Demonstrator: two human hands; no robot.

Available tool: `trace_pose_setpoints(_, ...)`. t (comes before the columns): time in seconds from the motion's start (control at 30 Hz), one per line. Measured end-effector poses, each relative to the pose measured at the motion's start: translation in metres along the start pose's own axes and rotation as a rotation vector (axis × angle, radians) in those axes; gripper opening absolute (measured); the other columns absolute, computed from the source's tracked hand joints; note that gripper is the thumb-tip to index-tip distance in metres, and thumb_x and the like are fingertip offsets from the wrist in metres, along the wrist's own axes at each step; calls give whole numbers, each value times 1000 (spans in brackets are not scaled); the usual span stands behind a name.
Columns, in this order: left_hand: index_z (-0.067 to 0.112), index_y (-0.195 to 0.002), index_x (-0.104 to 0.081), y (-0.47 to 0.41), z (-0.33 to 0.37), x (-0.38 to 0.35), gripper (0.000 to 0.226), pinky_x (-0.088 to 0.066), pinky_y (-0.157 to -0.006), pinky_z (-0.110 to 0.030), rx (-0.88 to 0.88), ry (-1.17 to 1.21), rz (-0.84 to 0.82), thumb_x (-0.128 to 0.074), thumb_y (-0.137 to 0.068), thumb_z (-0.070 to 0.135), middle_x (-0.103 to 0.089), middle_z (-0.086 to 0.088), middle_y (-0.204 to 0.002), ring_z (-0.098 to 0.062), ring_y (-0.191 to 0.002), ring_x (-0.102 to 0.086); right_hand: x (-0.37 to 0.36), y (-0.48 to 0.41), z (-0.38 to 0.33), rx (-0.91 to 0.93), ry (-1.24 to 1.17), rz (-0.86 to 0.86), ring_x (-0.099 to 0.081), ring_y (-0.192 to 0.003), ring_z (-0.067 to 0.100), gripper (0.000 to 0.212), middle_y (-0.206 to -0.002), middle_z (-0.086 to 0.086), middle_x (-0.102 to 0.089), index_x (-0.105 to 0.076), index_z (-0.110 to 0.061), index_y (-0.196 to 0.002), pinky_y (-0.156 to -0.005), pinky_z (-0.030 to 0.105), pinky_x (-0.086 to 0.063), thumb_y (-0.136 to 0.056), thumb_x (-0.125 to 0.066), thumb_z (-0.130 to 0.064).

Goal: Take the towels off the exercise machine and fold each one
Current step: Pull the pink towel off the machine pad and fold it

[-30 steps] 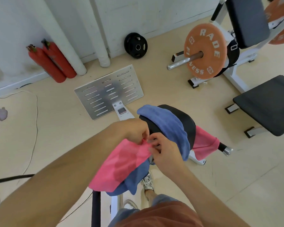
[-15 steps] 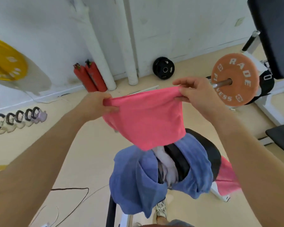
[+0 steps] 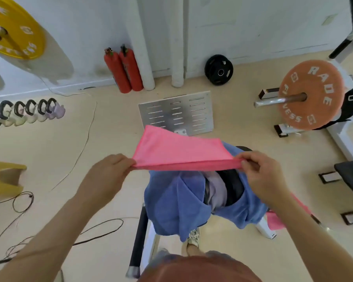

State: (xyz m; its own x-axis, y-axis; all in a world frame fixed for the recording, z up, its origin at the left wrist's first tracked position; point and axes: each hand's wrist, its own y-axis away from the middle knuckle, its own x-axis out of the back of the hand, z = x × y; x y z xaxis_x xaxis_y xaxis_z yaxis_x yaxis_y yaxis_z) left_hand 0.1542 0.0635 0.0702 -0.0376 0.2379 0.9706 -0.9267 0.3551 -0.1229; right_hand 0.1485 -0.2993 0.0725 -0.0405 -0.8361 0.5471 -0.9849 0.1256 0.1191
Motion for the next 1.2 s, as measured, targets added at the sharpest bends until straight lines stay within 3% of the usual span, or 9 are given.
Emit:
trace_pose_setpoints(0.17, 34, -98, -52, 94, 3, -58, 56, -42, -50, -23, 75, 121, -319, -82, -60, 5, -54, 12, -76, -14, -67, -56, -33, 64, 45, -146, 151, -153, -61, -86, 20, 29, -91, 0, -67, -67, -20, -89, -77, 30, -47, -90, -52, 4)
trace_pose_setpoints(0.3, 31, -93, -58, 110, 14, -60, 11, -39, -57, -19, 131, 300, -288, -49, -86, 33, -51, 15, -76, -9, -68, -51, -35, 77, 51, -184, 200, -150, -63, -82, 23, 28, -84, 1, -67, -67, -19, -88, -74, 33, -47, -88, -53, 5)
trace_pose_setpoints(0.37, 31, -90, -61, 105, 15, -55, 28, -37, -64, -14, 180, 397, -315, -38, -85, 46, -51, 18, -78, -3, -73, -48, -35, 69, 46, -191, 202, -156, -63, -80, 18, 29, -84, -1, -67, -66, -20, -88, -72, 30, -49, -89, -51, 4)
trace_pose_setpoints(0.53, 27, -81, -62, 64, -1, -63, 32, -36, -62, -16, 300, 457, -332, -43, -79, 53, -53, 10, -69, -5, -71, -50, -40, 29, 35, -188, 211, -189, -60, -76, 18, 23, -81, -2, -64, -64, -17, -89, -66, 29, -48, -93, -46, -3)
trace_pose_setpoints(0.7, 14, -81, -63, 7, -20, -84, 26, -39, -67, -25, 399, 377, -372, -50, -95, 31, -60, -2, -72, -21, -73, -54, -57, -30, 40, -187, 233, -173, -55, -66, 8, 19, -78, -7, -65, -63, -20, -91, -55, 11, -41, -93, -48, -8)
trace_pose_setpoints(0.77, 12, -81, -62, -18, -26, -95, 27, -39, -68, -32, 411, 333, -383, -47, -96, 29, -60, -3, -72, -23, -74, -53, -67, -56, 45, -232, 245, -181, -54, -67, 6, 19, -77, -12, -61, -63, -19, -92, -55, 12, -39, -92, -48, -7)
trace_pose_setpoints(0.9, 13, -81, -62, -54, -41, -125, 30, -42, -69, -35, 444, 228, -441, -43, -96, 31, -62, -5, -79, -27, -81, -56, -87, -96, 63, -375, 207, -222, -60, -77, 21, 17, -74, -7, -57, -67, -10, -95, -77, 38, -55, -87, -53, -4)
trace_pose_setpoints(1.03, 29, -100, -67, -81, -32, -151, 27, -43, -79, -34, 330, -10, -531, -42, -92, 29, -66, 3, -104, -26, -99, -56, -101, -109, 79, -390, 258, -267, -54, -73, 17, 17, -73, -5, -57, -68, -7, -95, -65, 27, -43, -85, -56, -1)
trace_pose_setpoints(1.2, 27, -114, -62, -133, 47, -182, 25, -40, -80, -24, 188, 579, -729, -50, -93, 29, -62, 13, -109, -13, -101, -56, -105, -108, 82, -369, 118, -241, -51, -65, 11, 10, -73, 2, -60, -60, -11, -76, -60, 22, -39, -79, -65, -3)
